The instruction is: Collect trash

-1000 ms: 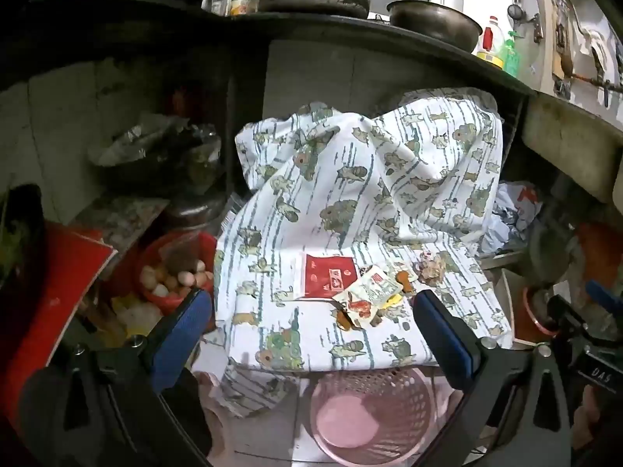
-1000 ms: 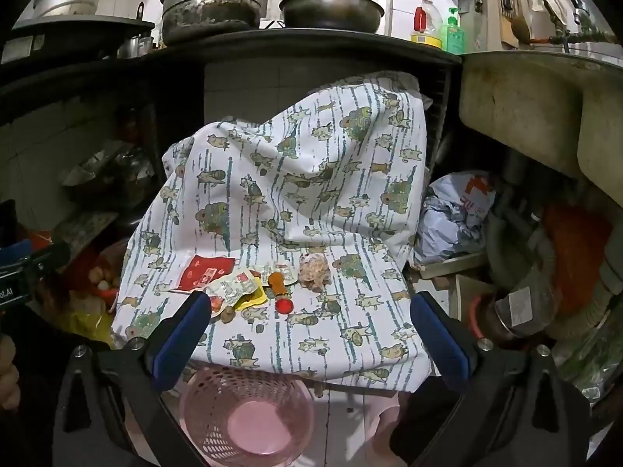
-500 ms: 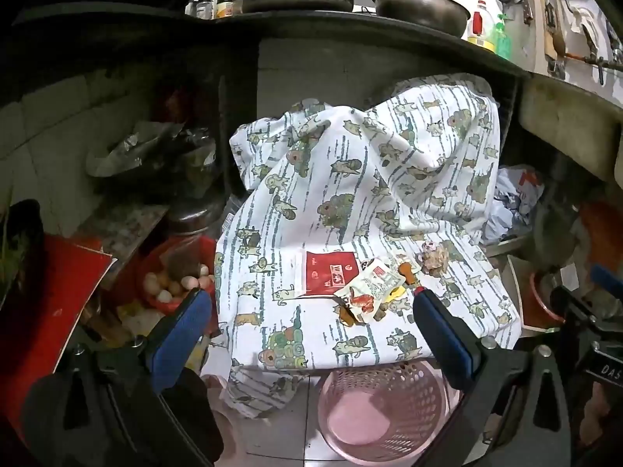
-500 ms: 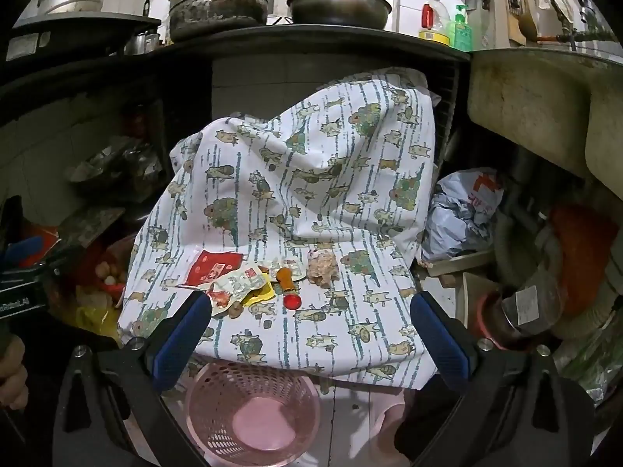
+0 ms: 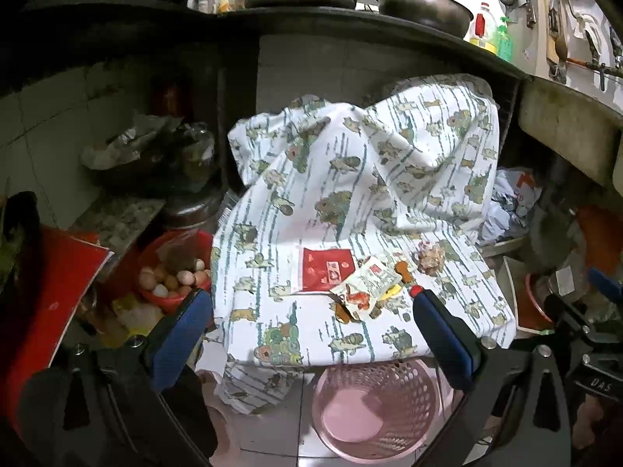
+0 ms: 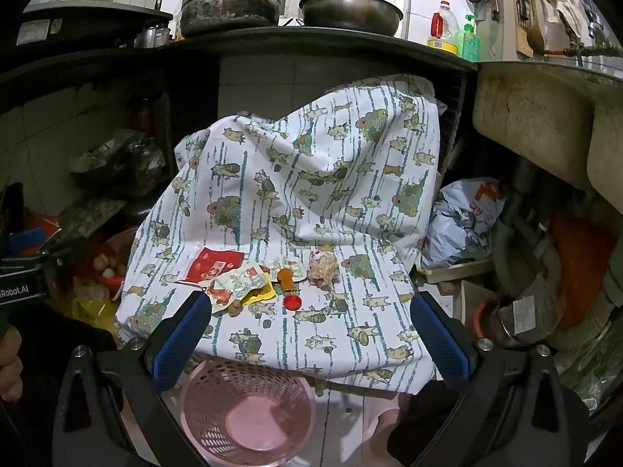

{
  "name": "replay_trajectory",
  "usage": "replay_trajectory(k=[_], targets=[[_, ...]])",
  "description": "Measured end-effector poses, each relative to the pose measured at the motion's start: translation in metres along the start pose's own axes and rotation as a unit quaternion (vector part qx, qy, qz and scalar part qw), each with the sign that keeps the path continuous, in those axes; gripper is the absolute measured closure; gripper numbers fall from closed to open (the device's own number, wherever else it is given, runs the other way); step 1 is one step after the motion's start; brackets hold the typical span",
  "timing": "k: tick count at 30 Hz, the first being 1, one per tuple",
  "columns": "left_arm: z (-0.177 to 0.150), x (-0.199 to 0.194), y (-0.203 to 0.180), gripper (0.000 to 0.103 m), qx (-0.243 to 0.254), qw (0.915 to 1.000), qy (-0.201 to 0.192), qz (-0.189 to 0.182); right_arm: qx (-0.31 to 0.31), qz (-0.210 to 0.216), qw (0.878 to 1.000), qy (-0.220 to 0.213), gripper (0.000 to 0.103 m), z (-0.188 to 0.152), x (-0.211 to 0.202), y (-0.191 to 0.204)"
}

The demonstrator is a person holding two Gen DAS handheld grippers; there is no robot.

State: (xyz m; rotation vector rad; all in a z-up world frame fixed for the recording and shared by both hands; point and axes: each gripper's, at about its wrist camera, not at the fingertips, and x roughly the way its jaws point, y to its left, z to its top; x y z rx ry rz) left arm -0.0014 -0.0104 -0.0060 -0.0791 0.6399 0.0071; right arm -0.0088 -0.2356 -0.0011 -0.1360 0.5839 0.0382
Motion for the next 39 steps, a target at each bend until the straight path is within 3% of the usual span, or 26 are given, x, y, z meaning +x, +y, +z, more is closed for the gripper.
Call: replay_trajectory(k=[14,18,24,31,39], targets=[[0.003,-0.006,-0.001,0.000,0.013,0.9996,-0.016,0.017,-0.009,-0.002,1.000,-0.009,0.000,0.000,-0.003,0.001],[0.005,-0.015,-0.002,0.000,0.012,0.9990,-0.036,0.022,-0.013,-0.007,1.000,-0.017,0.000,0.000,-0.005,0.001],[0.005,-0.009,-0.004,0.000,0.011,0.9997,-0.021,0.012,-0.015,-0.010,1.000,-0.018,0.000,0.000,-0.007,0.001],[0.003,-0.014,-0.009,0.000,0.026,0.9984,-0.043,0.026,-0.014,-0.009,1.000,-0.018,0.000,-0.001,-0.007,0.001],[0.004,-0.013,-0.005,0.000,0.013,0.9992,-0.033,0.020,-0.026,-0.017,0.999,-0.025,0.000,0.001,-0.009,0.000]])
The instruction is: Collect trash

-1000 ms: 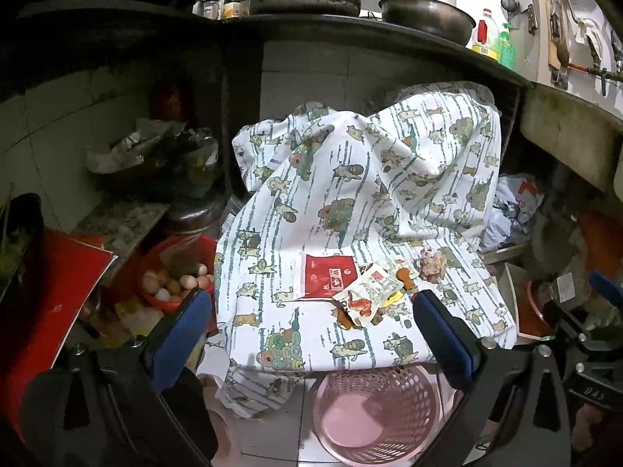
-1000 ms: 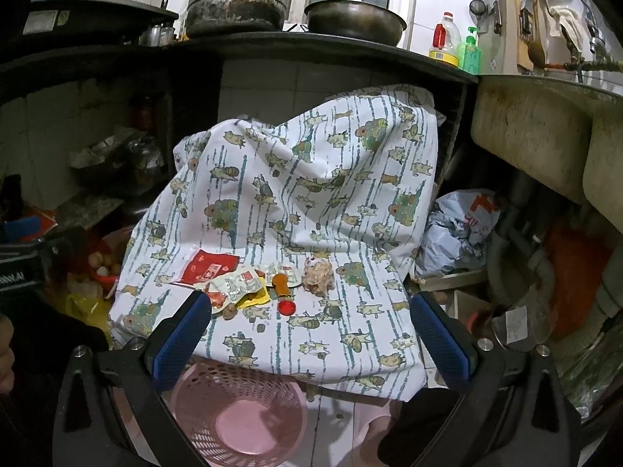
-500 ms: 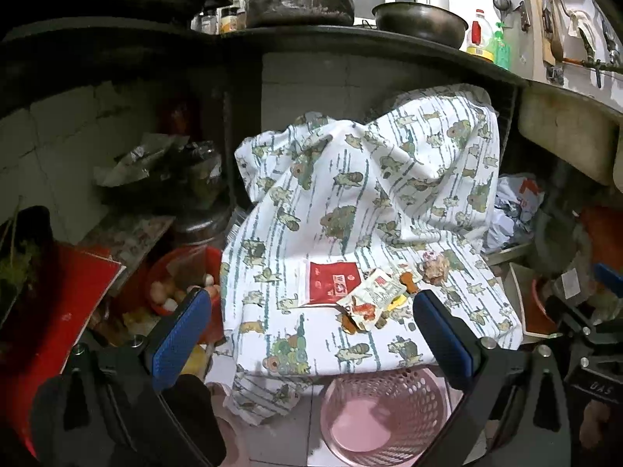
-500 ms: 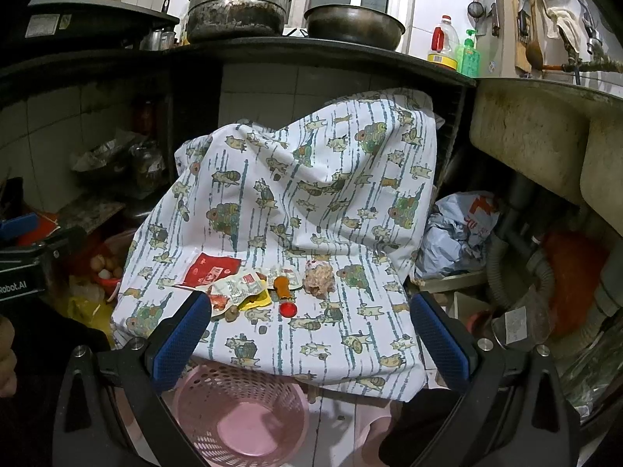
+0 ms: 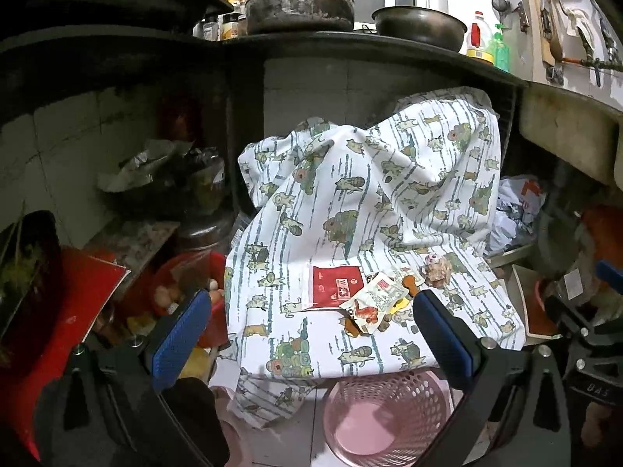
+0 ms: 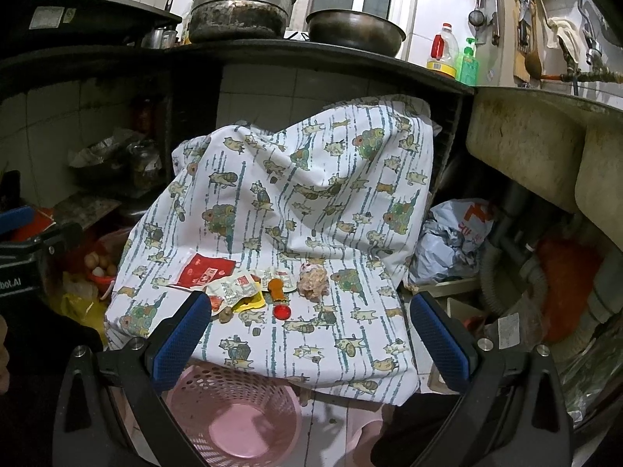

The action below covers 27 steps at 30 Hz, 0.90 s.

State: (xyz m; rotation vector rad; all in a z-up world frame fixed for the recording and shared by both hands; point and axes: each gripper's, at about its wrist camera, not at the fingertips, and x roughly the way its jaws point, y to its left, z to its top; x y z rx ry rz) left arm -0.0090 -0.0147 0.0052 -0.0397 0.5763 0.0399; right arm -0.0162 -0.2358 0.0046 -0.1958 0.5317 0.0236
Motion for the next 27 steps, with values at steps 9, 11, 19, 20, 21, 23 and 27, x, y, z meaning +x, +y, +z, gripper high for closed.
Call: replay_trajectory(k=[9,11,19,20,21,23,27], targets=[[-0.0012,0.0016,0.0014,0.000,-0.002,1.0000,0.004,0.004,-0.002,0.003,1.000,0.007,0.000,-0.0011,0.0030,0.0058],[-0.0011,0.0024,0.0007,0.000,-0.001,1.0000,0.005,0.004,0.000,0.004,1.000,0.008,0.000,-0.0013,0.0038,0.0057],[-0.0032,0.0007,0.0031,0.000,0.006,1.0000,0.000,0.007,0.001,0.021,1.000,0.018,0.000,-0.0043,0.0045,0.0067],[-0.0032,0.0011,0.0034,0.000,0.006,1.0000,0.001,0.007,0.000,0.019,1.000,0.018,0.000,-0.0041,0.0046,0.0070],[-0.0032,0.0015,0.0037,0.000,0.007,0.9999,0.001,0.007,0.001,0.018,1.000,0.019,0.000,-0.0036,0.0046,0.0066],[-0.0035,-0.0004,0.0009,0.000,0.006,1.0000,0.000,0.006,0.001,0.017,1.000,0.021,0.000,-0.0041,0.0053,0.0068],[-0.0039,0.0001,0.0009,0.000,0.005,1.0000,0.003,0.007,0.008,0.022,0.999,0.026,0.000,-0.0050,0.0073,0.0050]])
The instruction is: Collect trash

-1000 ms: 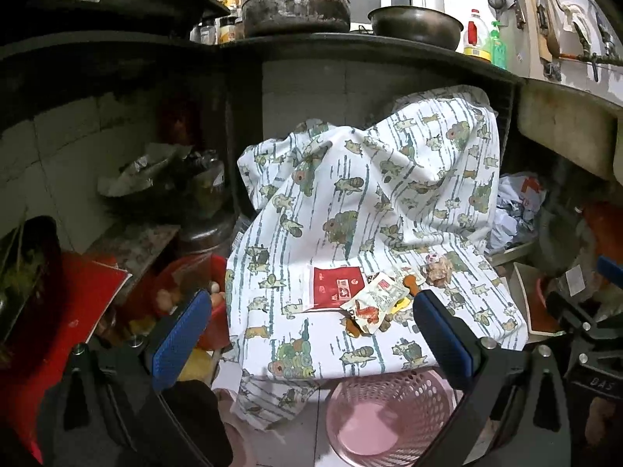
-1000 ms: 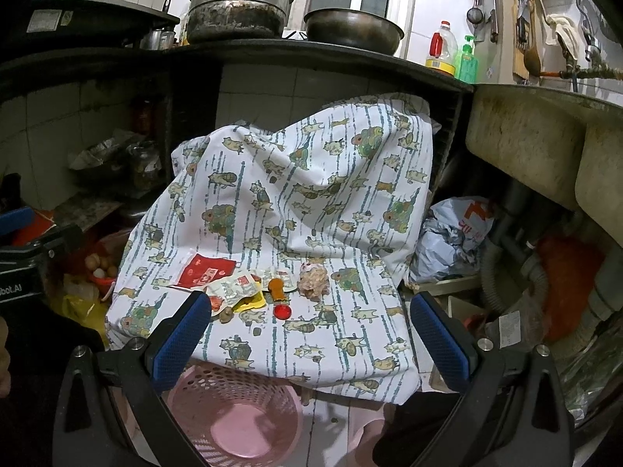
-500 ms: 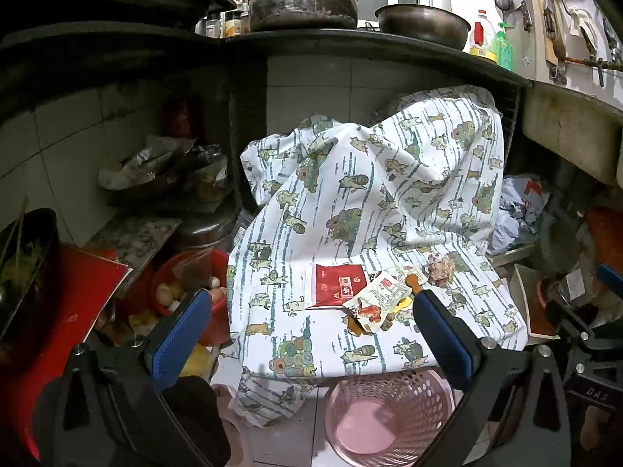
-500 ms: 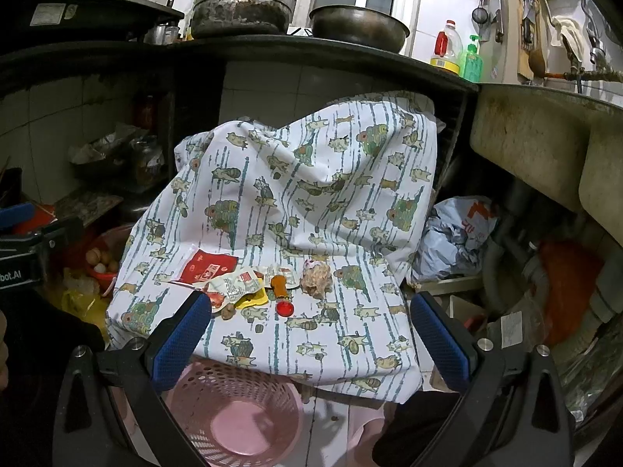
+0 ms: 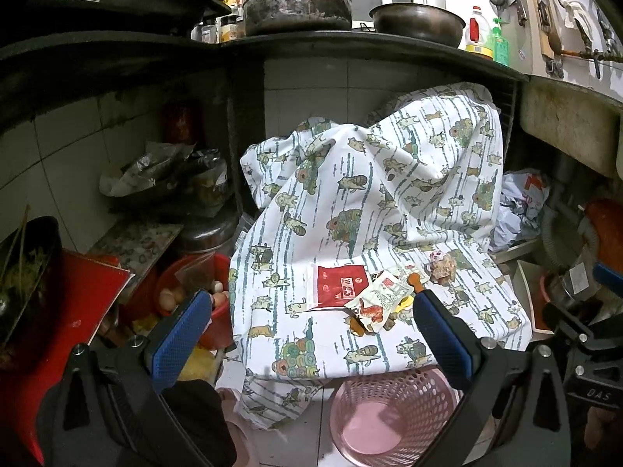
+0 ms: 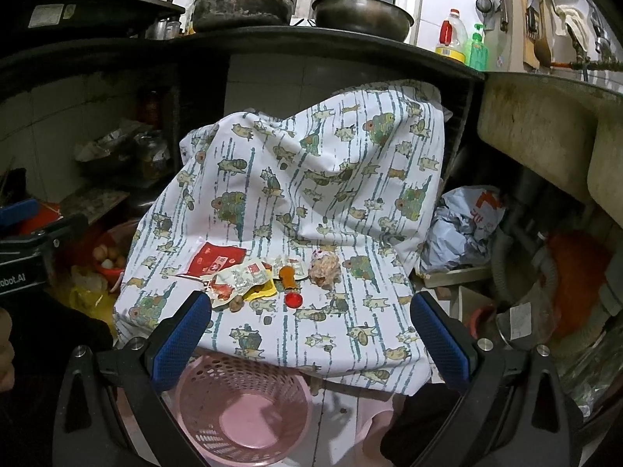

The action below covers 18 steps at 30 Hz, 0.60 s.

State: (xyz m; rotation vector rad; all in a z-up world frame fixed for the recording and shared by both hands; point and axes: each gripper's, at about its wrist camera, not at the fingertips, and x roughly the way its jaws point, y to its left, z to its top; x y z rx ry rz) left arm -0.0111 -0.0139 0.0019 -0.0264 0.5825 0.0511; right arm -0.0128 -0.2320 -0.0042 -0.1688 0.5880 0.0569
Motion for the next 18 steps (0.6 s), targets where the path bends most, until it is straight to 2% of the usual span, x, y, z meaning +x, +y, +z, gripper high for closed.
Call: replay_trajectory(k=[8,12,15,16,17,18], targets=[[0.001,0.005,0.005,0.000,-0.008,0.9999,0.008,-0.005,-0.015,0.009,1.000,0.008,0.002,-0.002,0.004,0.007],[0.001,0.008,0.006,0.000,-0.004,0.9998,0.008,0.015,0.004,0.015,0.999,0.031,0.005,-0.003,0.012,0.005],[0.004,0.019,0.011,0.001,-0.013,0.9992,0.038,0.002,0.017,0.024,0.998,0.060,0.020,0.001,0.022,-0.001],[0.006,0.024,0.011,0.005,-0.015,0.9987,0.050,-0.001,0.022,0.030,0.997,0.070,0.025,0.004,0.026,-0.003],[0.011,0.028,0.011,0.013,-0.015,0.9981,0.060,-0.004,0.032,0.042,0.995,0.083,0.029,0.009,0.032,-0.008],[0.016,0.033,0.009,0.017,-0.013,0.9976,0.068,-0.008,0.043,0.056,0.993,0.097,0.039,0.014,0.039,-0.012]])
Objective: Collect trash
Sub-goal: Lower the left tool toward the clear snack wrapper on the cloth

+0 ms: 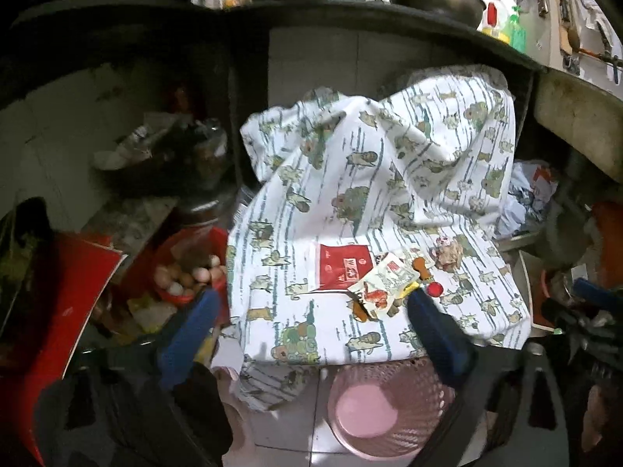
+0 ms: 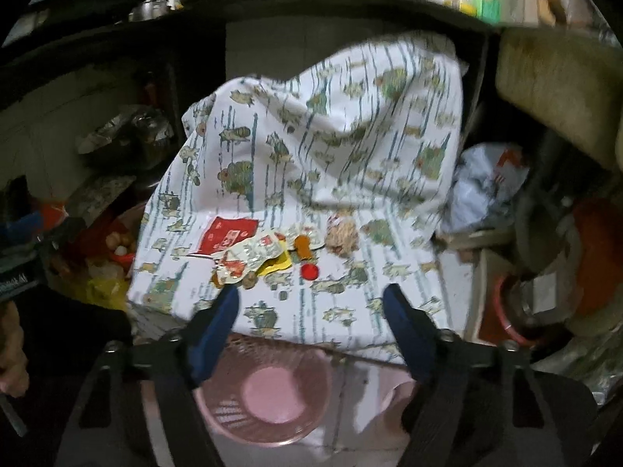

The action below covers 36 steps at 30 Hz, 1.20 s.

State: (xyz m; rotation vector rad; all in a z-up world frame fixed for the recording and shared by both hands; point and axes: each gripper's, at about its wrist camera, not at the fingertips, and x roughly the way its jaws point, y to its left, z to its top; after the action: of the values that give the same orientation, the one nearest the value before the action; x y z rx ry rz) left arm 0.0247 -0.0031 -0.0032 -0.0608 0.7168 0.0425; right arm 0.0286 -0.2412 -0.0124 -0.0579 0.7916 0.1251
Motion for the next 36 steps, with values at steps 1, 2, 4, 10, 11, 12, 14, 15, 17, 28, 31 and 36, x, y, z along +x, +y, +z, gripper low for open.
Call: replay_trajectory(k=[1,2,4,10,11,12,14,15,17,28,31,36], targets=[[0.008,0.005,-0.003,0.023,0.005,1.0000,0.007,-0.002,0.008,0.014,1.000,0.012,0.049,0.006,0.005,-0.005],[0.019,0.010,-0.008,0.026,0.020,0.9997,0.015,0.000,0.016,0.034,0.999,0.026,0.052,0.016,0.011,-0.012],[0.037,0.019,-0.022,0.031,0.061,0.9979,0.022,-0.001,0.034,0.054,0.997,0.043,0.056,0.040,0.027,-0.026],[0.083,0.073,-0.048,0.020,0.094,0.9939,0.056,-0.016,0.063,0.073,0.993,0.067,0.059,0.094,0.080,-0.053],[0.086,0.090,-0.049,0.006,0.088,0.9924,0.081,-0.030,0.067,0.080,0.992,0.075,0.059,0.099,0.092,-0.055],[0.087,0.105,-0.049,0.003,0.087,0.9896,0.107,-0.042,0.068,0.087,0.990,0.087,0.059,0.103,0.106,-0.057],[0.081,0.133,-0.050,0.003,0.088,0.9859,0.136,-0.041,0.069,0.089,0.987,0.112,0.058,0.103,0.133,-0.057],[0.076,0.146,-0.049,0.003,0.088,0.9848,0.147,-0.028,0.070,0.084,0.986,0.126,0.055,0.099,0.147,-0.057],[0.060,0.169,-0.046,0.003,0.086,0.9808,0.175,-0.010,0.066,0.070,0.983,0.153,0.046,0.088,0.170,-0.056],[0.037,0.233,-0.029,0.003,0.029,0.9576,0.285,-0.028,0.034,0.037,0.952,0.303,0.045,0.053,0.273,-0.019],[0.038,0.240,-0.027,0.003,-0.009,0.9520,0.302,-0.052,0.037,0.023,0.949,0.313,0.045,0.047,0.288,-0.014],[0.038,0.247,-0.030,0.003,-0.018,0.9507,0.306,-0.045,0.044,0.012,0.946,0.322,0.053,0.037,0.303,-0.005]])
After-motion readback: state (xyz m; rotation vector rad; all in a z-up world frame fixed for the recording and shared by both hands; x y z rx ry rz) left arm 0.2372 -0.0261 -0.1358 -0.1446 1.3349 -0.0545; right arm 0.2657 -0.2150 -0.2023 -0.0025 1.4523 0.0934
